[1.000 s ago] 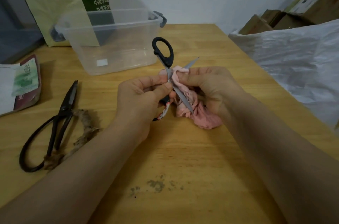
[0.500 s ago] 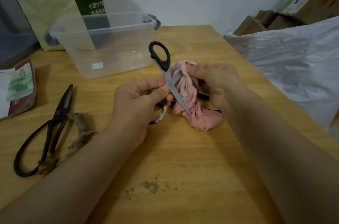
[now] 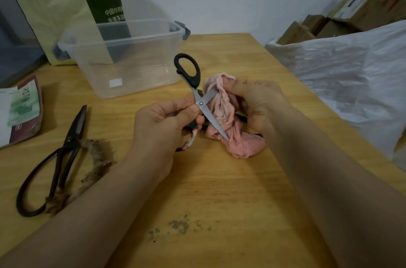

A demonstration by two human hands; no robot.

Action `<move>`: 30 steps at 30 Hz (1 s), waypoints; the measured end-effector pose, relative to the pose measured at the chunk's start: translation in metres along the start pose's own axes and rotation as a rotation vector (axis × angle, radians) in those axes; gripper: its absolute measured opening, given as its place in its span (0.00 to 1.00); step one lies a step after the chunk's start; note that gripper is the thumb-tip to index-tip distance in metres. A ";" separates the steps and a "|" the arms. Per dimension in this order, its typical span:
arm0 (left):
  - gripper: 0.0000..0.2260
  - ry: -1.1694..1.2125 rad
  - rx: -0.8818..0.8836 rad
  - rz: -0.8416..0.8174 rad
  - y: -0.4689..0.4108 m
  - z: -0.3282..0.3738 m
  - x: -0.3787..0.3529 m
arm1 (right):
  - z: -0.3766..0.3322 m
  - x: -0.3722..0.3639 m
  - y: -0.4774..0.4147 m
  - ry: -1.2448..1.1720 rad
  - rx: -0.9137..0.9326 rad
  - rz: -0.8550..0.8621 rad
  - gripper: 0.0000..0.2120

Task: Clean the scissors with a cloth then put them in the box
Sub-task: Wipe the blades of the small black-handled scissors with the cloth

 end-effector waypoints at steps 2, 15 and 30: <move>0.05 0.014 -0.001 0.018 0.000 0.001 0.001 | 0.005 -0.008 0.007 -0.008 -0.031 -0.083 0.12; 0.05 0.026 0.003 0.010 0.001 0.002 0.002 | 0.004 -0.007 0.006 -0.092 -0.045 -0.107 0.13; 0.04 0.012 0.005 -0.006 -0.001 0.002 0.004 | -0.004 0.009 -0.008 -0.175 -0.034 0.081 0.15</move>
Point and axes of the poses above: each hand's wrist, its own y-axis away from the middle knuckle, its own x-axis out of the back of the hand, z = x × y, the point moved 2 cm from there along -y, towards the middle knuckle, and after that the axes turned 10 degrees about y, right-handed, at the moved point
